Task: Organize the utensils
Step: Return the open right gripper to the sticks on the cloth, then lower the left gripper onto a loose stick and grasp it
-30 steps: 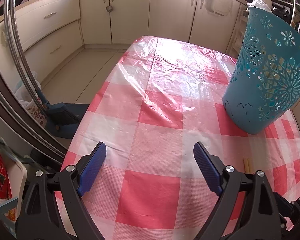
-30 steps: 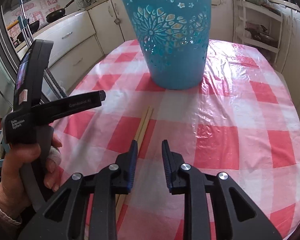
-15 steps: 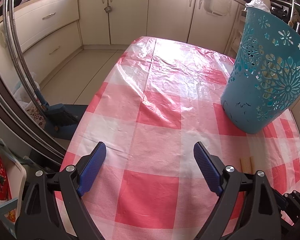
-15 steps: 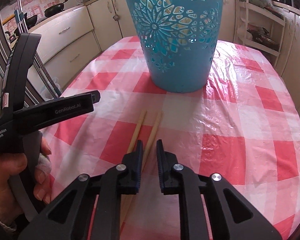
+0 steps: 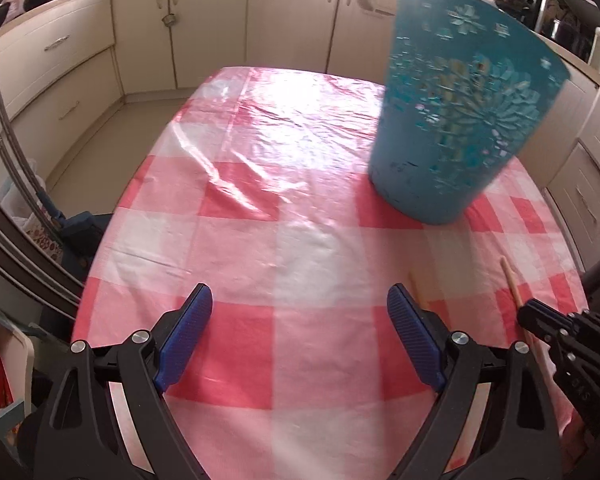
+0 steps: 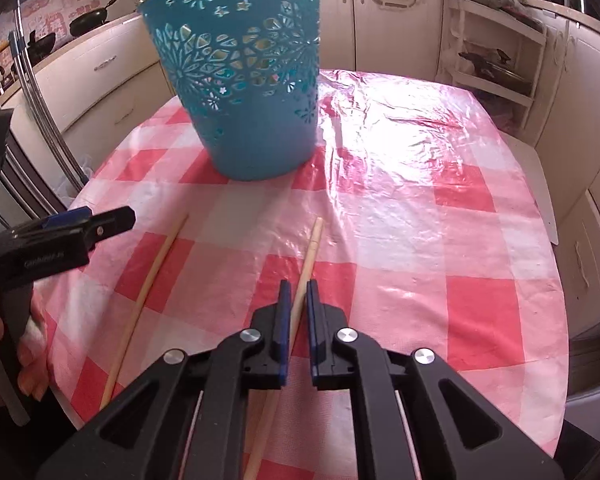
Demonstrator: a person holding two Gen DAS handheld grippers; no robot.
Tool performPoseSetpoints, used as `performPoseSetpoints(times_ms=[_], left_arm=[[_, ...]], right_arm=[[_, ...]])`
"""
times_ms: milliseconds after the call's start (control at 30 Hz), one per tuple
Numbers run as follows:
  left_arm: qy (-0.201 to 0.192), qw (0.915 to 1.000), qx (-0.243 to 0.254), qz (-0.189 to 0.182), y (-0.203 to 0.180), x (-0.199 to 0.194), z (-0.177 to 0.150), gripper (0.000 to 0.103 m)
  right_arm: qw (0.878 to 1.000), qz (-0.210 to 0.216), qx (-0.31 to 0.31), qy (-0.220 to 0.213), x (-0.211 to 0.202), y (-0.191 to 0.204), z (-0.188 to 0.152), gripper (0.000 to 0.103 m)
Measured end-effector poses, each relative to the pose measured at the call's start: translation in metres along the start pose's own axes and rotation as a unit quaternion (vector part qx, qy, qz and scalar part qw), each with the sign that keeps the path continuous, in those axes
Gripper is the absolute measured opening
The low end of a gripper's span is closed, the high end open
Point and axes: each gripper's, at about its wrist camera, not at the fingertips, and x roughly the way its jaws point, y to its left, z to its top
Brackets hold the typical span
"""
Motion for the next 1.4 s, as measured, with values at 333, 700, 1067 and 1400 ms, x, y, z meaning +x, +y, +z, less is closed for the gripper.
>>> performPoseSetpoints(times_ms=[333,700,1067,1400], left_arm=[[0.033,0.9972,0.067,0.001,-0.055,0.001,-0.011,0.061],[0.024,0.9968,0.077,0.005,-0.044,0.009,0.005,0.006],[0.025,0.9966,0.073,0.027,-0.036,0.011,0.004,0.036],[0.036,0.9930,0.112,0.003,-0.051,0.013,0.007,0.005]], right_arm=[[0.999,0.036,0.036,-0.008,-0.002,-0.014,-0.002,0.010],[0.998,0.044,0.043,-0.013,-0.001,-0.015,-0.001,0.021],[0.999,0.029,-0.013,-0.012,0.001,0.005,0.004,0.013],[0.999,0.025,-0.023,-0.010,0.009,0.011,0.005,0.018]])
